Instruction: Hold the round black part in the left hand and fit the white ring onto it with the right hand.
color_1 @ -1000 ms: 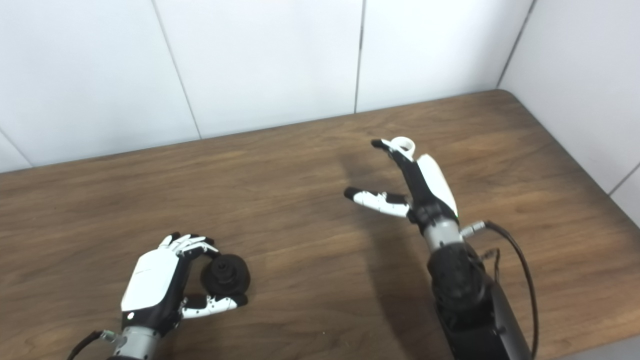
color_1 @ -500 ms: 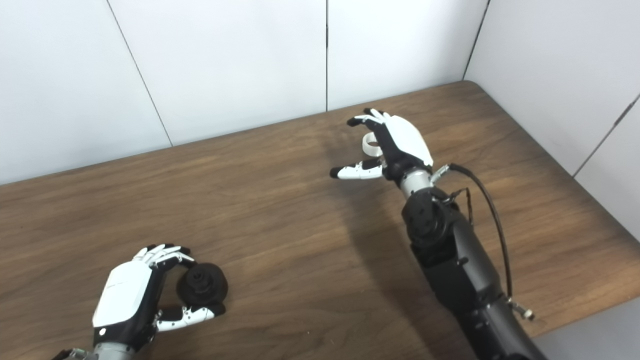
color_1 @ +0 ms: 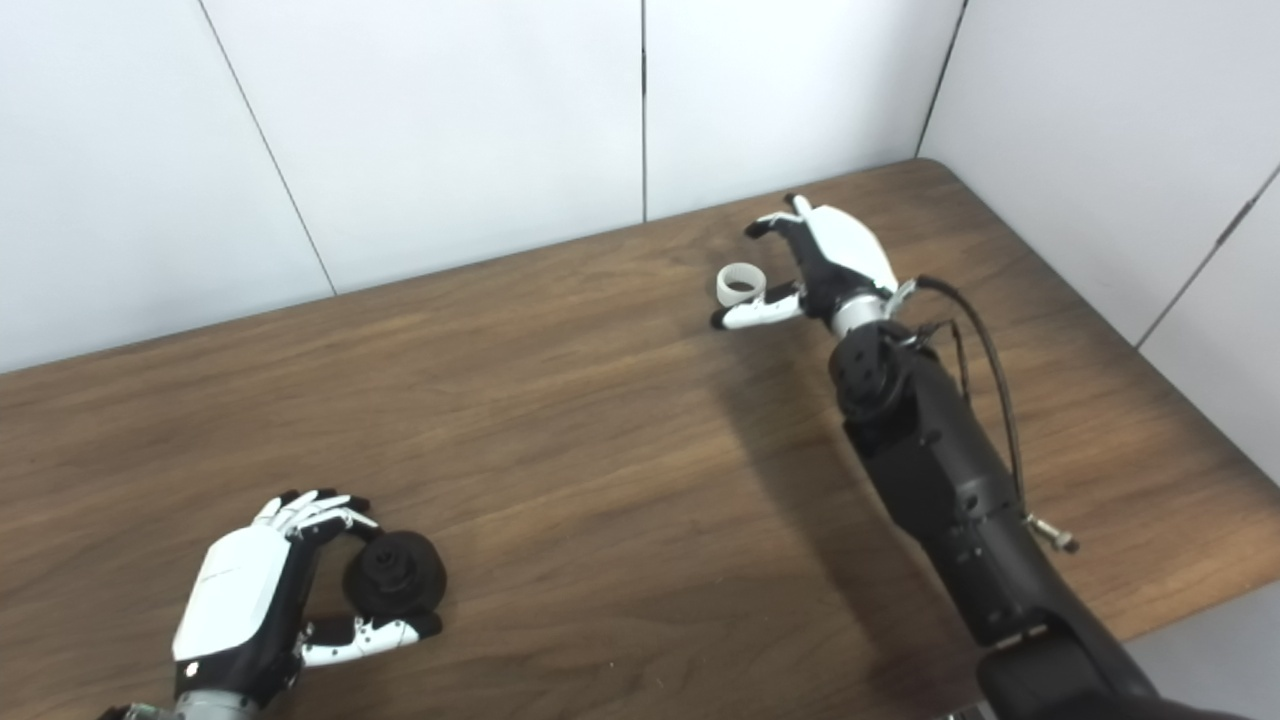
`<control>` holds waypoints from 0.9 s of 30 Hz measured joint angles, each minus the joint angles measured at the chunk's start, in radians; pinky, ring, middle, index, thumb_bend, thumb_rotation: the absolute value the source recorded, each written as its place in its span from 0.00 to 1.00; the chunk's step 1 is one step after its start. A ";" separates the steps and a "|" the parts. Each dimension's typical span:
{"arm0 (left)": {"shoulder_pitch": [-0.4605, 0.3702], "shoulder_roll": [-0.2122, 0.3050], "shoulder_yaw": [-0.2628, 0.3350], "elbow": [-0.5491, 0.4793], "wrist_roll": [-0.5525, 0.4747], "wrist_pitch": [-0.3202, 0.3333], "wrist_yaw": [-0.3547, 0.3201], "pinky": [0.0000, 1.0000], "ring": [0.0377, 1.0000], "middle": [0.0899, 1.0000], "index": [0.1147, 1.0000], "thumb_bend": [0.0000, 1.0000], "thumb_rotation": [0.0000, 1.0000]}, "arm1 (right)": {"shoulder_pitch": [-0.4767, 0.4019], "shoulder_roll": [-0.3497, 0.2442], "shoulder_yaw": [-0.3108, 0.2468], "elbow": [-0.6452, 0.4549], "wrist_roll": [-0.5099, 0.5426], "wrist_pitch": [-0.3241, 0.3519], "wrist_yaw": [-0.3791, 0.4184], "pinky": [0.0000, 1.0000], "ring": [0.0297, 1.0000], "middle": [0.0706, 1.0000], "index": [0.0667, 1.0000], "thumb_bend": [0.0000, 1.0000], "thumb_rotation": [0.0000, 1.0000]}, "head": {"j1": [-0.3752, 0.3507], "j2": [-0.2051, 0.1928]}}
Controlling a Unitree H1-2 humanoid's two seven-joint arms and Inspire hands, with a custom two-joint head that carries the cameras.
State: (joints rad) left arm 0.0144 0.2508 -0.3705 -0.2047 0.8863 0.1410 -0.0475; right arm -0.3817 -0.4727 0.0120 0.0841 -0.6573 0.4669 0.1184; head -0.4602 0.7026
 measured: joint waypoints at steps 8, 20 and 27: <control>0.004 0.003 0.005 0.006 -0.007 -0.022 0.012 0.94 0.86 0.75 0.42 0.52 0.05 | -0.082 -0.031 0.013 0.100 -0.030 0.001 0.078 1.00 1.00 0.99 0.77 0.77 0.31 | 0.011 -0.003; 0.007 0.003 0.014 0.009 -0.008 -0.037 0.014 0.93 0.85 0.74 0.42 0.52 0.05 | -0.168 -0.029 0.024 0.249 -0.062 0.001 0.113 0.97 0.99 0.96 0.72 0.83 0.37 | 0.015 0.000; 0.008 0.003 0.013 0.009 -0.006 -0.038 0.016 0.92 0.85 0.74 0.42 0.52 0.05 | -0.200 -0.022 0.044 0.267 -0.104 0.001 0.156 0.97 0.99 0.95 0.71 0.85 0.30 | 0.018 0.002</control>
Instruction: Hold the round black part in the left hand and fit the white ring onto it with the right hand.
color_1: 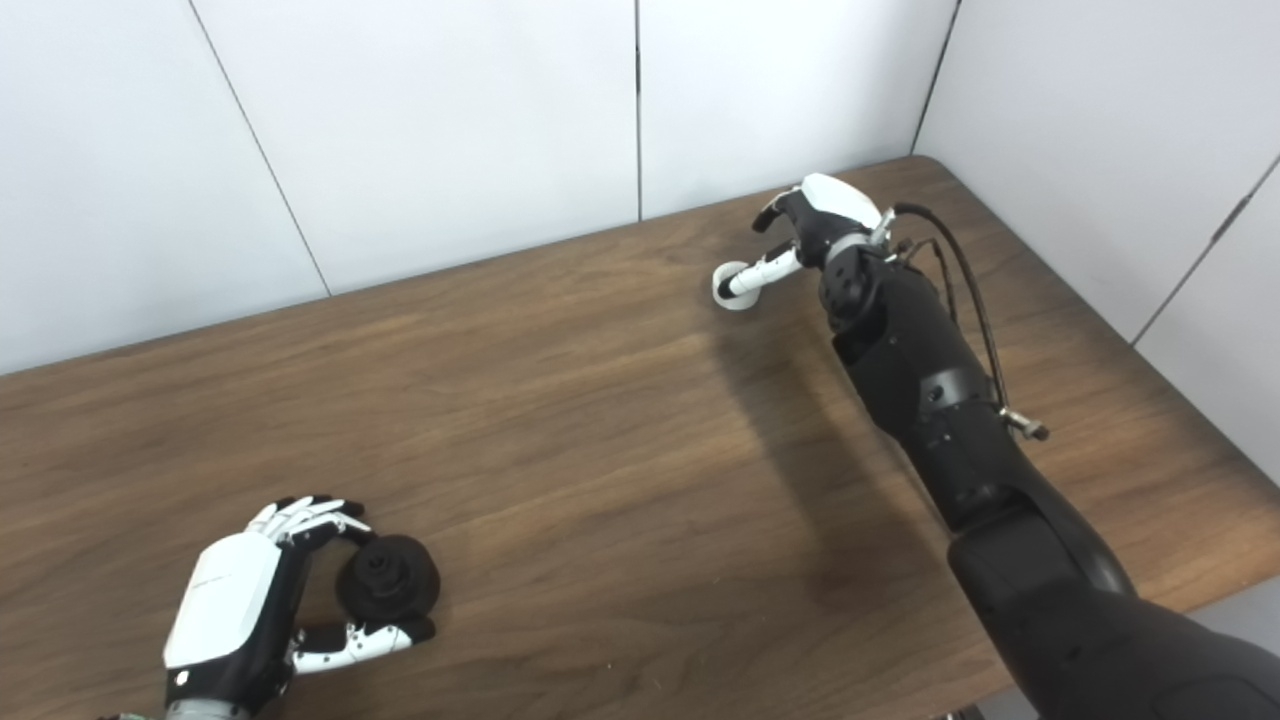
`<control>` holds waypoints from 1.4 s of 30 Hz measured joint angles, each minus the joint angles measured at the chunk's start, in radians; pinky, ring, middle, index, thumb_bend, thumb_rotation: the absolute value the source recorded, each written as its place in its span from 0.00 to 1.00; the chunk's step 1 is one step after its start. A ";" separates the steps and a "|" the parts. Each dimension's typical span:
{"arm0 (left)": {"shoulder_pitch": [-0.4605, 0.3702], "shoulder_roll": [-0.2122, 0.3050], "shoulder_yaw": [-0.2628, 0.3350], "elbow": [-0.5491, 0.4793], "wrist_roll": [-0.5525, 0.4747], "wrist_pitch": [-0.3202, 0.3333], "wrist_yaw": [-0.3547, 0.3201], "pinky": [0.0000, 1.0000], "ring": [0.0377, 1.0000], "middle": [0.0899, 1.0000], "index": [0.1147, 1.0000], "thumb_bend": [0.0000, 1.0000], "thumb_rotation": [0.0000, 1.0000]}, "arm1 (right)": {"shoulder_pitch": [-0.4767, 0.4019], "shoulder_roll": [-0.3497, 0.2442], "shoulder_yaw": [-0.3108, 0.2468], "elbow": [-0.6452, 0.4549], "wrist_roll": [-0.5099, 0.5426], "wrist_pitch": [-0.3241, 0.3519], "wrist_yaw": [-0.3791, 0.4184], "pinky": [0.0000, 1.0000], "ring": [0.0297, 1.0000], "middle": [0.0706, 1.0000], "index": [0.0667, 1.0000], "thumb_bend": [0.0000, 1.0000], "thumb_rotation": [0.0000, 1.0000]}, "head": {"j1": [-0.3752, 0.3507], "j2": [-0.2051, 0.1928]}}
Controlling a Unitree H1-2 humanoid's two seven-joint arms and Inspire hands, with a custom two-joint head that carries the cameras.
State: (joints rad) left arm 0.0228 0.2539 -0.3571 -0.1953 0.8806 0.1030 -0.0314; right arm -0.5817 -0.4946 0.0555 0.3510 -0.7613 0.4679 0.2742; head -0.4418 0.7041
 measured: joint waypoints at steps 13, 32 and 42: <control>0.000 0.000 -0.001 -0.001 0.008 0.001 -0.003 0.94 0.86 0.75 0.42 0.52 0.05 | 0.000 0.040 -0.012 0.002 -0.021 0.000 0.032 0.98 0.99 0.94 0.71 0.83 0.24 | 0.006 0.002; 0.000 0.000 -0.001 -0.001 0.009 0.001 -0.004 0.93 0.86 0.75 0.42 0.52 0.05 | 0.029 0.034 -0.022 0.000 -0.046 0.000 0.037 0.98 1.00 0.93 0.71 0.80 0.26 | 0.011 0.005; -0.001 0.000 0.000 -0.002 0.013 0.001 -0.004 0.93 0.86 0.75 0.42 0.52 0.05 | 0.033 0.029 -0.021 0.000 -0.044 0.000 0.036 0.99 0.99 0.93 0.71 0.81 0.27 | 0.012 0.006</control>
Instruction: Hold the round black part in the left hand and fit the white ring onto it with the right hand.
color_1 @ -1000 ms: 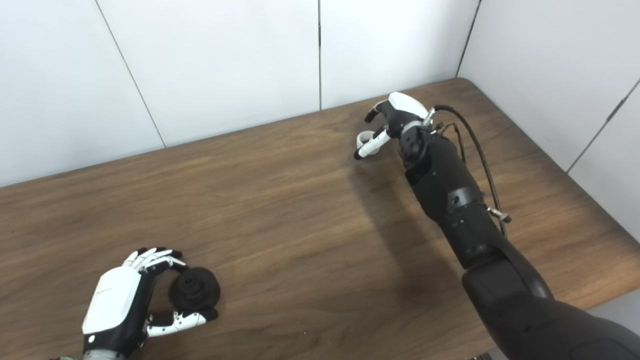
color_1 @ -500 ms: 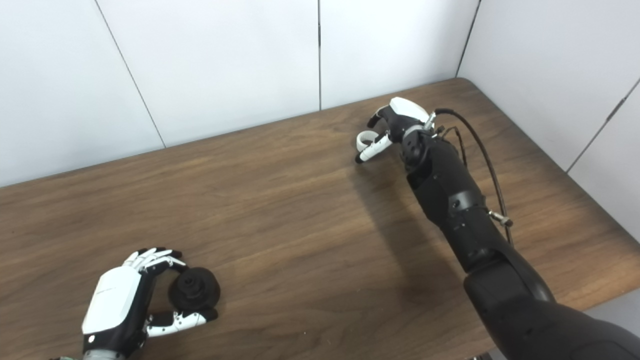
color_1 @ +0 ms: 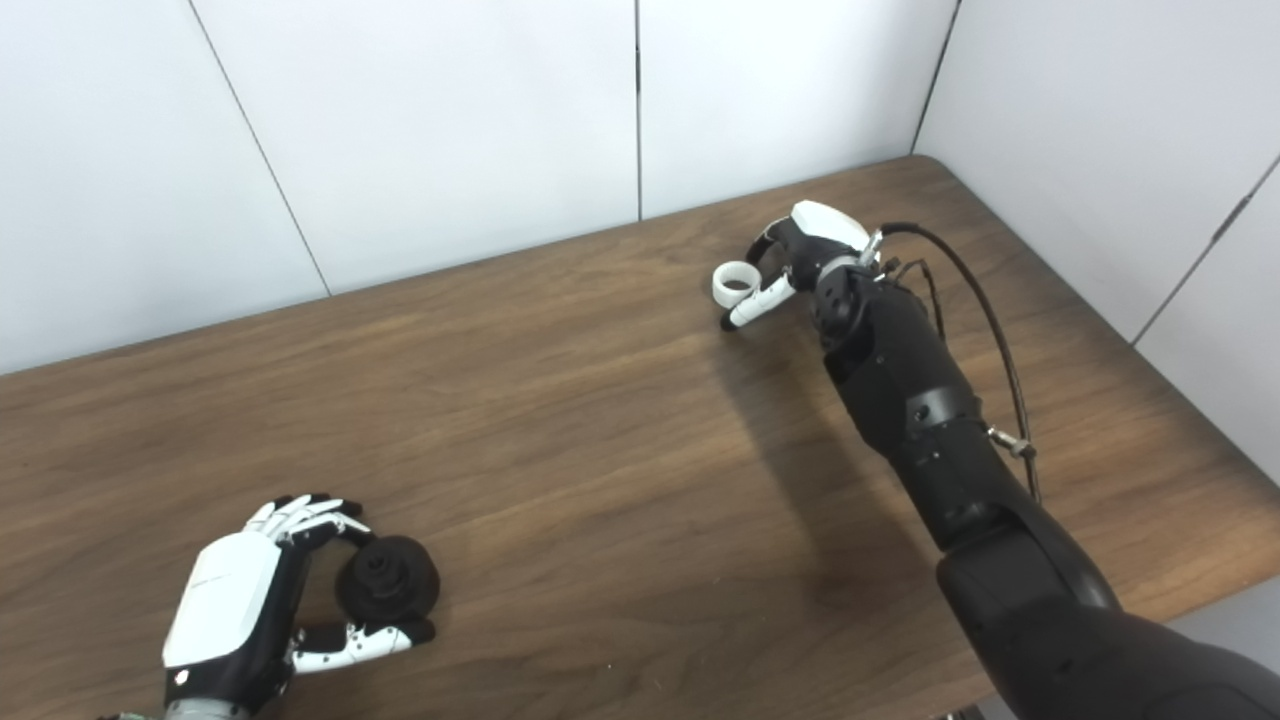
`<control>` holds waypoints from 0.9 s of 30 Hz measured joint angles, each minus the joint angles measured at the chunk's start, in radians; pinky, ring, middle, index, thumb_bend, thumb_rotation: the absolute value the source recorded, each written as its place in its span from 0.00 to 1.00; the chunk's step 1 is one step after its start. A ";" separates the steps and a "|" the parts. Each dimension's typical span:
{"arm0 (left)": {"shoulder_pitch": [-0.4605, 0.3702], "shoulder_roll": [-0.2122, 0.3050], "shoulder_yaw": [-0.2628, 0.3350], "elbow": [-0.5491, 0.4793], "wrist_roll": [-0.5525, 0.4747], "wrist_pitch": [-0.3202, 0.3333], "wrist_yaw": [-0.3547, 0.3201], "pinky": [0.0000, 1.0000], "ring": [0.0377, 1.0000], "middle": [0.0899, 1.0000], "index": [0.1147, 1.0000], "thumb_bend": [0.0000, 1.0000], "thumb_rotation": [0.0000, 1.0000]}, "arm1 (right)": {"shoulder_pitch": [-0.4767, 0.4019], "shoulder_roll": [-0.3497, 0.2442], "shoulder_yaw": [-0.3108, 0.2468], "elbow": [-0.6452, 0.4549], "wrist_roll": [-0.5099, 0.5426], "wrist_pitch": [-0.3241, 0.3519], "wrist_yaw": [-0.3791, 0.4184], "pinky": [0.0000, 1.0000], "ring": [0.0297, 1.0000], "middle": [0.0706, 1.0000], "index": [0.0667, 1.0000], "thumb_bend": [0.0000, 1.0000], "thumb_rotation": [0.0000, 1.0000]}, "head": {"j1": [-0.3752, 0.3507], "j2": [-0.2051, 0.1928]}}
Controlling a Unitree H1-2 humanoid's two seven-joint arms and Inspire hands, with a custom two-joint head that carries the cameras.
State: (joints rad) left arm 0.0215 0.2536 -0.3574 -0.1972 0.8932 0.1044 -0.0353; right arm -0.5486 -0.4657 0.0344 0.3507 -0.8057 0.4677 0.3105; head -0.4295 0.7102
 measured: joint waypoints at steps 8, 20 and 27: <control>0.000 0.000 0.000 0.000 0.002 0.000 0.000 0.93 0.86 0.75 0.42 0.52 0.05 | -0.002 0.000 0.003 0.002 0.008 0.000 -0.006 0.97 0.98 0.93 0.70 0.80 0.26 | 0.005 0.005; 0.001 -0.001 0.000 -0.001 0.004 0.000 0.000 0.93 0.85 0.75 0.42 0.52 0.05 | -0.018 -0.002 0.026 0.019 0.016 0.000 -0.017 0.98 0.98 0.92 0.69 0.80 0.26 | 0.008 0.006; 0.002 -0.002 0.001 -0.002 0.004 0.001 -0.002 0.93 0.85 0.75 0.42 0.52 0.05 | -0.024 -0.005 0.038 0.025 0.019 0.000 -0.017 0.97 0.98 0.93 0.68 0.80 0.25 | 0.011 0.009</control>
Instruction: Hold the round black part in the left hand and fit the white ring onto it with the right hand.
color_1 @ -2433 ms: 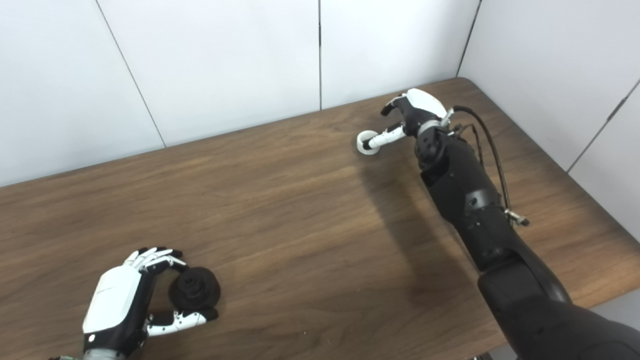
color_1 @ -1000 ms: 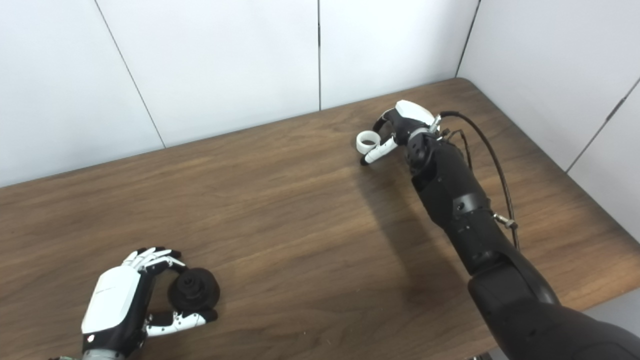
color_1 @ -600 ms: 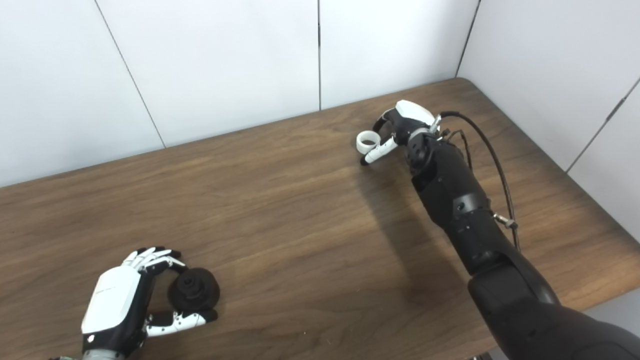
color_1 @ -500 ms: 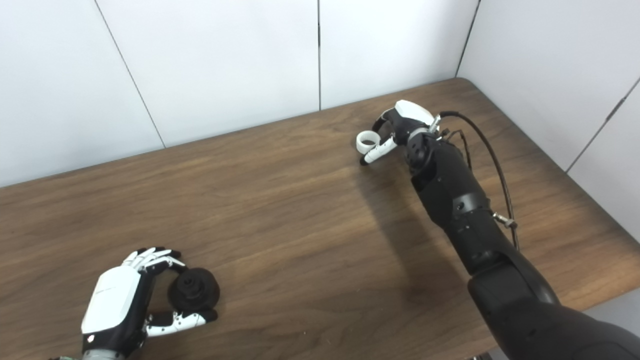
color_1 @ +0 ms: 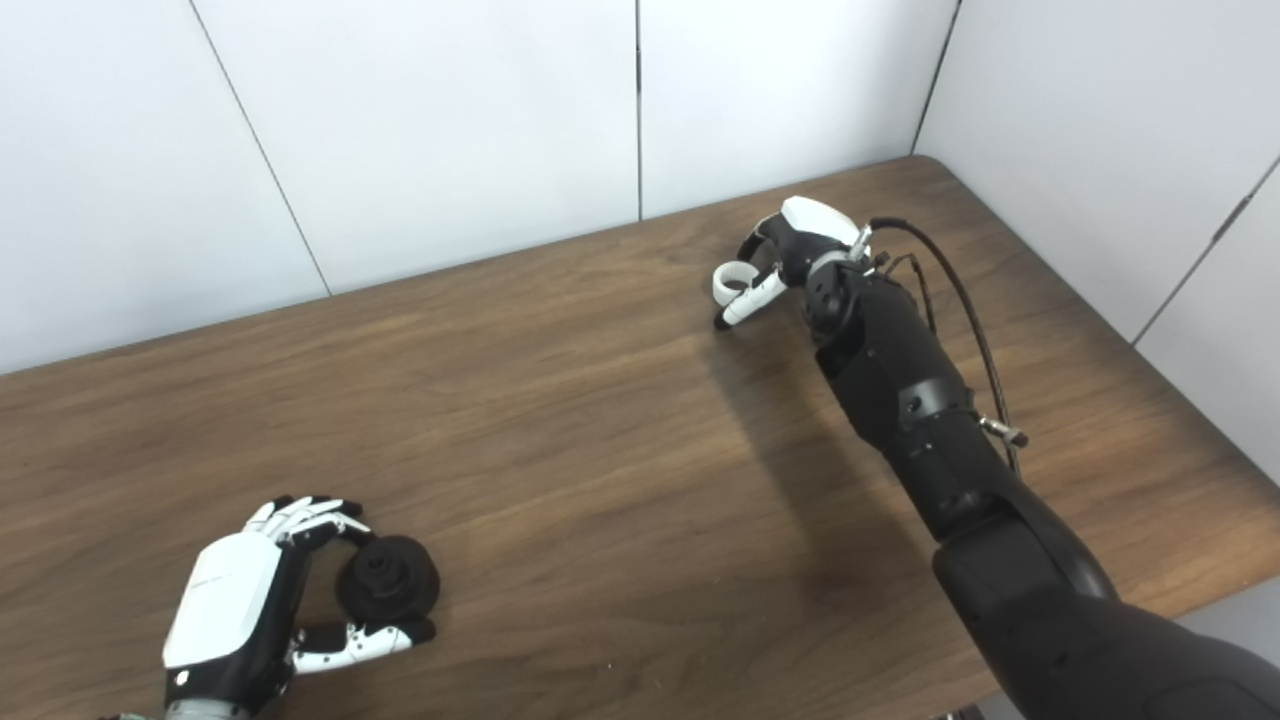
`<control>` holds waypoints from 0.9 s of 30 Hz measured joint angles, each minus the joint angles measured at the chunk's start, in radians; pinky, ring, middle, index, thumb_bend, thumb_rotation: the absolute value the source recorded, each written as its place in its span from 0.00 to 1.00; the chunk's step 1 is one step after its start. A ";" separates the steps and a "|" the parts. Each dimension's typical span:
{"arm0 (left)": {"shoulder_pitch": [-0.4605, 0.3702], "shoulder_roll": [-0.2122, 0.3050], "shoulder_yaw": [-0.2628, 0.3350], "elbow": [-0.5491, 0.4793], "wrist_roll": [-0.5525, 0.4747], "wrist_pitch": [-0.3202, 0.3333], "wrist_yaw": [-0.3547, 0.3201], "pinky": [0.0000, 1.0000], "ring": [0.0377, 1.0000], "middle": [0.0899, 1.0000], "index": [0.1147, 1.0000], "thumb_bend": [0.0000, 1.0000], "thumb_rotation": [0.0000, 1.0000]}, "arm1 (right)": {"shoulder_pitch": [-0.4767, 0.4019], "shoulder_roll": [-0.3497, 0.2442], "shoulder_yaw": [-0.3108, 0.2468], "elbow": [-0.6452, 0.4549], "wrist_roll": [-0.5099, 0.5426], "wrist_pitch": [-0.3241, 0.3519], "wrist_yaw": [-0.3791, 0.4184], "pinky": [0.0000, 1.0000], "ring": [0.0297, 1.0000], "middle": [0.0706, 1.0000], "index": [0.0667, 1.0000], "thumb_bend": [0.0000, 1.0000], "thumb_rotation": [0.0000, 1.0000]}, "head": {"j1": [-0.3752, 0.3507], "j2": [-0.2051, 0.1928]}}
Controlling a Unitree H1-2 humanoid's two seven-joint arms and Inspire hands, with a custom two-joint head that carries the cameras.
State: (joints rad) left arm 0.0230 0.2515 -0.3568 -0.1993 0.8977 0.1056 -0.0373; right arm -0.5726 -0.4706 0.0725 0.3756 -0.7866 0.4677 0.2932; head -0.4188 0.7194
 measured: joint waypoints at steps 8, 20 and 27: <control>0.001 -0.001 0.000 -0.005 0.004 0.005 -0.006 0.93 0.85 0.75 0.42 0.52 0.05 | -0.002 -0.001 0.005 0.001 0.002 0.000 -0.006 0.98 0.97 0.91 0.63 0.76 0.21 | 0.000 0.000; 0.002 -0.002 -0.001 -0.010 0.011 0.007 -0.008 0.93 0.85 0.75 0.42 0.52 0.05 | 0.007 -0.002 0.018 -0.007 0.062 -0.004 -0.078 0.98 0.93 0.82 0.45 0.52 0.13 | 0.009 0.006; 0.004 -0.004 0.000 -0.011 0.015 0.009 -0.011 0.93 0.86 0.75 0.42 0.52 0.05 | 0.008 -0.013 0.046 -0.007 0.076 -0.004 -0.105 0.98 0.93 0.82 0.45 0.52 0.13 | 0.009 0.006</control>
State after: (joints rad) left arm 0.0269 0.2480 -0.3572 -0.2108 0.9125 0.1144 -0.0481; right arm -0.5646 -0.4838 0.1185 0.3685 -0.7110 0.4641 0.1882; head -0.4096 0.7256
